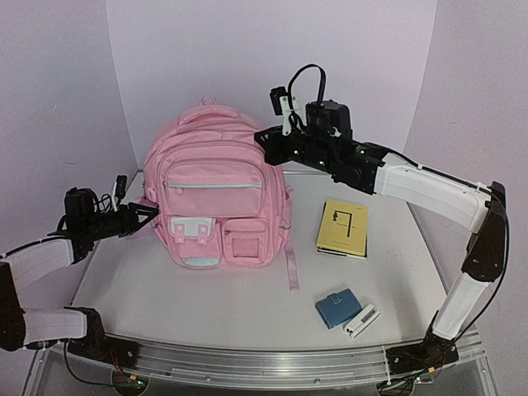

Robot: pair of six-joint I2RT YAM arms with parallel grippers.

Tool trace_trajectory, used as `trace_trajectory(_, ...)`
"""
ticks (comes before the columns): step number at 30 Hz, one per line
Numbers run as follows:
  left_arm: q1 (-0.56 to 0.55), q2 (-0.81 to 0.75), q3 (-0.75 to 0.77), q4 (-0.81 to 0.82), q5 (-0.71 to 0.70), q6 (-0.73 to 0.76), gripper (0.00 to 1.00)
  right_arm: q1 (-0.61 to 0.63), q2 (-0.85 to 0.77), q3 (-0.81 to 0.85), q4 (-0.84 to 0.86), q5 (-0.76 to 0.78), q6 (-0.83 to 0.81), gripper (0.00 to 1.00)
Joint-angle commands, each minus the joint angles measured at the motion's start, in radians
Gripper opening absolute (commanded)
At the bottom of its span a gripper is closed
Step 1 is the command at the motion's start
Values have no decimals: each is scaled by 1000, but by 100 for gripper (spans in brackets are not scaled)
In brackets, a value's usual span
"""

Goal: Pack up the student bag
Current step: Unzip the student bag at the center of the board.

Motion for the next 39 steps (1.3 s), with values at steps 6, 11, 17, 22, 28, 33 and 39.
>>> trace_trajectory(6,-52,48,68,-2,-33,50,43,1,-72,-1,101,-11,19,0)
trace_trajectory(11,-71,56,80,3,-56,49,36,0,-76,-3,103,-11,20,0)
trace_trajectory(17,-75,45,87,-13,-66,43,15,1,-80,-9,106,-8,20,0)
trace_trajectory(22,-74,-48,92,-78,-102,40,2,0,-84,-15,106,2,16,0)
trace_trajectory(28,-75,-124,136,-140,-66,-17,0,0,-79,-20,106,5,0,0)
trace_trajectory(33,-76,-110,245,-266,-19,-34,0,0,-80,-20,105,-4,-14,0)
trace_trajectory(39,-75,-53,320,-380,11,-17,3,0,-96,-41,107,-11,-41,0)
